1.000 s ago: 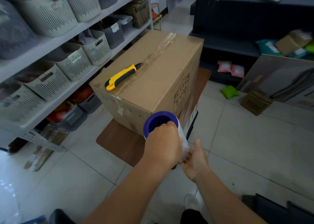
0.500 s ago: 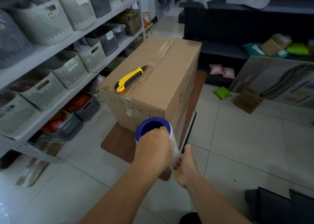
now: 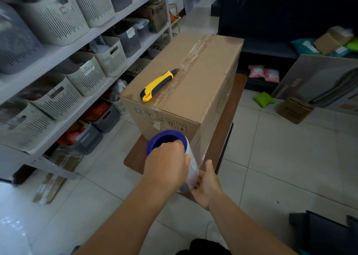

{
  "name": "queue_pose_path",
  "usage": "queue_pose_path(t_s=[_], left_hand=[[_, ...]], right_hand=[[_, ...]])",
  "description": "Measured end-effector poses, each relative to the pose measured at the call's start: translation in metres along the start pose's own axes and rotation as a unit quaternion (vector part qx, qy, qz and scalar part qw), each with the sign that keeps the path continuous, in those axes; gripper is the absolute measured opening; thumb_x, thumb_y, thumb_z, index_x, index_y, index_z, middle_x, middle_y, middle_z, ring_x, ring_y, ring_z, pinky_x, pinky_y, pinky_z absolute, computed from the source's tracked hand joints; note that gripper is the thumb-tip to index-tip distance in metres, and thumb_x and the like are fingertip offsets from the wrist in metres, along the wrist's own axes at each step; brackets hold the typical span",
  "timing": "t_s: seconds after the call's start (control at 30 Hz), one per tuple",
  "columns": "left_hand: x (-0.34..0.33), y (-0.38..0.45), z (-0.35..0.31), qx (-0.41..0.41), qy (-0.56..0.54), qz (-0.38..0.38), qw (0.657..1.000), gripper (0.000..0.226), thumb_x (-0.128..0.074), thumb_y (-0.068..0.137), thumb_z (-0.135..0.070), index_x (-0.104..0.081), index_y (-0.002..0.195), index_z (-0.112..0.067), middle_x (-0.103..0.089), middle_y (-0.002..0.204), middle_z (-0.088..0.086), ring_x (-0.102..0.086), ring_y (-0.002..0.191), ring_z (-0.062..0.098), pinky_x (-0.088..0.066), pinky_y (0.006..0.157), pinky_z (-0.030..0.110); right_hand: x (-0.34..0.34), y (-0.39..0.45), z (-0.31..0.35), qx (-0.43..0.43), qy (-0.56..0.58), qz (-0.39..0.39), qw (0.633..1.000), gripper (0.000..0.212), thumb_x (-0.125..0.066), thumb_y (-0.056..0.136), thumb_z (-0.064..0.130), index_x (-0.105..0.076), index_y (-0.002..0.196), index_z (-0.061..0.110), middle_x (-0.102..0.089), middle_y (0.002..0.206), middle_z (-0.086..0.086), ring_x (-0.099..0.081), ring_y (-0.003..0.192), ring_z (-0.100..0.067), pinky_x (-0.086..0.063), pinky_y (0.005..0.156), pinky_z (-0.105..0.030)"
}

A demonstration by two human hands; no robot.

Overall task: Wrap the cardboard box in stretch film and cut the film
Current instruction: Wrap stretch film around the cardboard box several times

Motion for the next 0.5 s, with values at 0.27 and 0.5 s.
queue_pose_path(t_s=[0.27,0.5], left_hand=[[-0.007,0.012,0.025,-0.033,-0.027,0.025,0.999,0.024,-0.053,0.092,-0.037,-0.047,0.079,-0.017,-0.048,0.063,-0.005,-0.053,0.062,0.014,-0.040,0.056,0.025],[-0.004,0.027,0.063,-0.141,-0.036,0.066,0.987,0.021,-0.055,0.090,-0.037,-0.049,0.085,-0.017,-0.052,0.069,-0.005,-0.055,0.067,0.015,-0.041,0.058,0.027]], right_hand=[[-0.004,0.011,-0.009,-0.004,0.001,-0.027,1.000,0.074,-0.022,0.096,0.062,-0.059,0.121,0.003,-0.065,0.119,-0.018,-0.062,0.107,-0.030,-0.054,0.078,-0.038],[-0.025,0.017,-0.031,0.040,0.070,-0.070,0.994,0.077,-0.020,0.095,0.064,-0.060,0.120,0.003,-0.065,0.119,-0.019,-0.062,0.108,-0.030,-0.053,0.081,-0.038]])
Point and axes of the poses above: each hand's wrist, its own y-axis towards the middle knuckle, its own x-axis out of the back of the hand, z = x × y, the point moved 1 cm from there along y, towards the middle knuckle
